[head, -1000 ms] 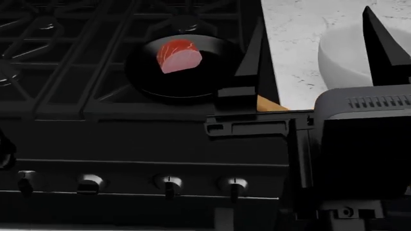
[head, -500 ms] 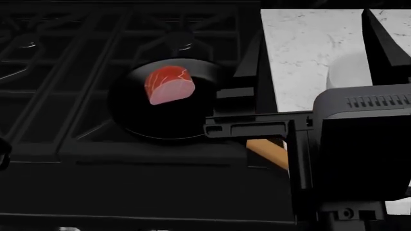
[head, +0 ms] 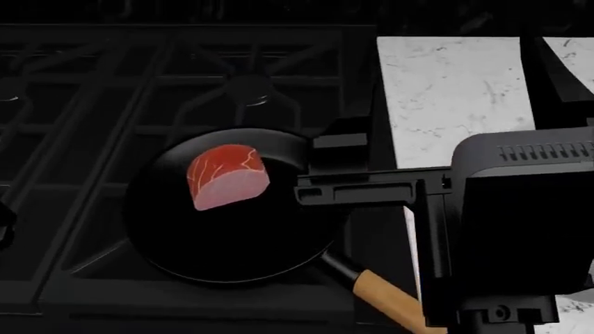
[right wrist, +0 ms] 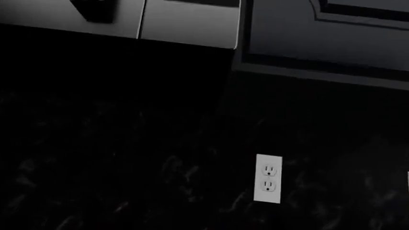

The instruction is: Pick the pork loin from the pan and place it in the bowl.

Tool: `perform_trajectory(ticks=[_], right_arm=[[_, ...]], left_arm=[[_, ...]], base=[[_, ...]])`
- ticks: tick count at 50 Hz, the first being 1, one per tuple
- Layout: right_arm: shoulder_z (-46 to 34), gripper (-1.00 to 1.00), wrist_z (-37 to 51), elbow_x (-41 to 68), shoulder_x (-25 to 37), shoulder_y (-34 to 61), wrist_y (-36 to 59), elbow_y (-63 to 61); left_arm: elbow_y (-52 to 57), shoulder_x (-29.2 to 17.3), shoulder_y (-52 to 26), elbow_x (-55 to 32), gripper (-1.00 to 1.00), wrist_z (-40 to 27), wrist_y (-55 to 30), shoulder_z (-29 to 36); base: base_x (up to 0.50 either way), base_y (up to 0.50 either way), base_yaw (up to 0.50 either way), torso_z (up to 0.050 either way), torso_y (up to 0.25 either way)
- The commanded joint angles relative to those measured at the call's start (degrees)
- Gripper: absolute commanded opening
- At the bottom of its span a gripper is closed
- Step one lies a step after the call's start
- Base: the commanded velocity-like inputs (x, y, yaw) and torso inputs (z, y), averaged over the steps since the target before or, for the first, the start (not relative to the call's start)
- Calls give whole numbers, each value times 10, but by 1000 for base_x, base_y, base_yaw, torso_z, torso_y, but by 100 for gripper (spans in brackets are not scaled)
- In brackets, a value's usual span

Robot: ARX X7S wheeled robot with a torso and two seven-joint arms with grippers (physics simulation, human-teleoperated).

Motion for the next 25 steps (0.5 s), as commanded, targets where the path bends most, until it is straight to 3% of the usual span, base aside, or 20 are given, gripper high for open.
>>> perform_trajectory(ticks=[1,13,25], right_arm=[[-3,100,7,7,5,-2,-1,1],[-3,100,18,19,8,0,12,-6],[4,100,30,35,16,-2,20,-12]], left_arm=[[-3,1,8,-6,100,-1,10,-7],[4,0,14,-13,100,-2,8,-17],[3,0,20,-17,100,-5,13,-21]], base=[[309,-16,0,0,0],[287,-17,0,0,0],[7,0,0,0,0]])
